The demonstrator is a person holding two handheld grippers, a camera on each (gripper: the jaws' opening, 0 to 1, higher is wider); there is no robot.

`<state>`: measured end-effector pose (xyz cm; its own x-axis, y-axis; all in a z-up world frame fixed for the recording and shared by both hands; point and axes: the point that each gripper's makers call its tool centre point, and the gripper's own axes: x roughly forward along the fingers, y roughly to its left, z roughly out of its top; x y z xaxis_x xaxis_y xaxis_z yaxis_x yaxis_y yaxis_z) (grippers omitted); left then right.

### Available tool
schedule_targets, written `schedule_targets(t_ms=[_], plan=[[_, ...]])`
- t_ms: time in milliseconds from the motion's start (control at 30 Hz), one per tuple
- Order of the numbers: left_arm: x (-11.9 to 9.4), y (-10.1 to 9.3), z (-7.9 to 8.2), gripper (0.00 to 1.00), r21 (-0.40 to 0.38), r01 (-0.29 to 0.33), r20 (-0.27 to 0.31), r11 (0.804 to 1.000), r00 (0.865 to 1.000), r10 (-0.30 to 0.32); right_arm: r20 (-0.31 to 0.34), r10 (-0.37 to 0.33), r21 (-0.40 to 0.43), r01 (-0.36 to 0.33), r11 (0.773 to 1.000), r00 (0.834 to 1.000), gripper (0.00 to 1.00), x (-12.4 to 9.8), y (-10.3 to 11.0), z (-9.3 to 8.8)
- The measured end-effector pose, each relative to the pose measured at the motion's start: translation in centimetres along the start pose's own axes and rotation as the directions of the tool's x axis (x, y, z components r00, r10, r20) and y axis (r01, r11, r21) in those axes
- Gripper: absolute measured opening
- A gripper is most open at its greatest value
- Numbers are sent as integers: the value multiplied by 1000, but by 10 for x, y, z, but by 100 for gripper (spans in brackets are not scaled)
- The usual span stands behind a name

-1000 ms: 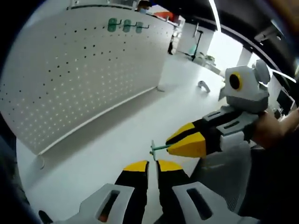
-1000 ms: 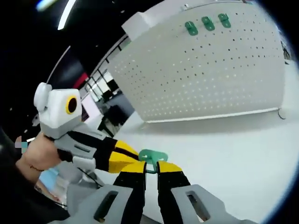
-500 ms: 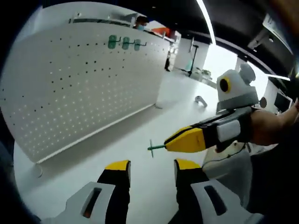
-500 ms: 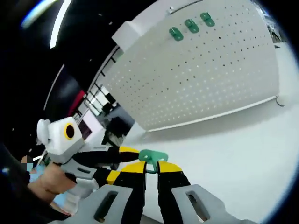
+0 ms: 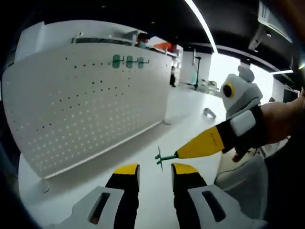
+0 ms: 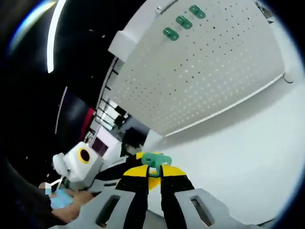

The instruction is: Insert the hook assembly into the mounting plate slot until the hook locks in place.

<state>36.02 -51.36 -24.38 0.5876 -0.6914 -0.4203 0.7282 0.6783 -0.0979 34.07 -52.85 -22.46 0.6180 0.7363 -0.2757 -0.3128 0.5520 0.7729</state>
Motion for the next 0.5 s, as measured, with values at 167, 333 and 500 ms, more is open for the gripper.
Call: schedule_targets(t_ms=[167,333,500], plan=[[-1,1,2,20,-20,6,16,1000,1000,-6,26,43,132,-46,990,999,7,1,4,0],[-4,1,10,9,-19,6,56,1000,998,-5,35,54,160,-59,985,998,7,2,8,1],[-3,0,8,5,-37,19,52,999,999,-17,37,58,131,-62,989,998,7,3,13,5]])
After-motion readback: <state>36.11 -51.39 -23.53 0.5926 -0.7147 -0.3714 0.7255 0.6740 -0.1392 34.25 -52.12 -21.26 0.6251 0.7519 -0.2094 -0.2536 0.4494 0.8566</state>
